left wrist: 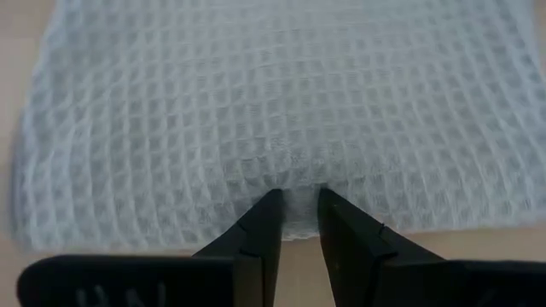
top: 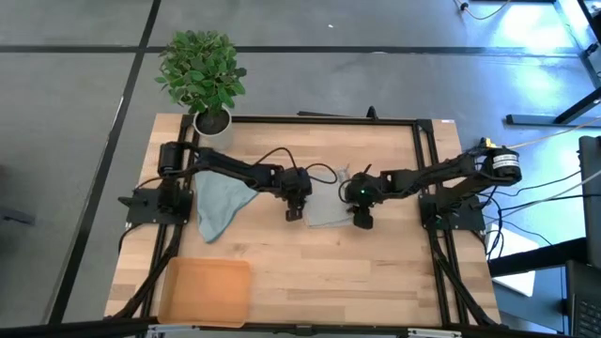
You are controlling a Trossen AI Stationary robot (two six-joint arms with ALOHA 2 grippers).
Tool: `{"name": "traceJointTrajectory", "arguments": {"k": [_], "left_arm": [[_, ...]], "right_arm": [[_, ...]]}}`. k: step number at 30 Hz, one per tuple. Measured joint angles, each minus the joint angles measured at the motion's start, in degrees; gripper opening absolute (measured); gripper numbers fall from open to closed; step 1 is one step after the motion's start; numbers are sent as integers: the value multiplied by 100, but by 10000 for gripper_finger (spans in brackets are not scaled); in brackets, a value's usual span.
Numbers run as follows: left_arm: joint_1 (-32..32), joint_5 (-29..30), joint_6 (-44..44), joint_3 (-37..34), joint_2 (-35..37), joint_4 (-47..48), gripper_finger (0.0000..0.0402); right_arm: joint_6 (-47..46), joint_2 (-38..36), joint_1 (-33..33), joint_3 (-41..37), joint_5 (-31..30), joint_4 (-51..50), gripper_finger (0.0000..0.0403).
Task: Roll microfiber towels into tight, uniform cylinder then place into a basket
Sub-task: Roll the gray microfiber towel
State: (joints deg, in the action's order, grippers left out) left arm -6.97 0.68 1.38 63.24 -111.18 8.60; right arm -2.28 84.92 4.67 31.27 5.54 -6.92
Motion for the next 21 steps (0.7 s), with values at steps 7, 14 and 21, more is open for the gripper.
{"name": "traceJointTrajectory", "arguments": {"k": [7, 14, 21], "left_arm": [[-273, 117, -42, 0, -1, -1, 74], [-204, 130, -351, -7, 553, 329, 74], [220, -136, -428, -4, 835, 676, 74]], "right_arm": [[105, -111, 0, -18, 319, 8, 154], [143, -947, -40, 7, 368, -186, 154], [-308, -1264, -489, 8, 352, -188, 154]]}}
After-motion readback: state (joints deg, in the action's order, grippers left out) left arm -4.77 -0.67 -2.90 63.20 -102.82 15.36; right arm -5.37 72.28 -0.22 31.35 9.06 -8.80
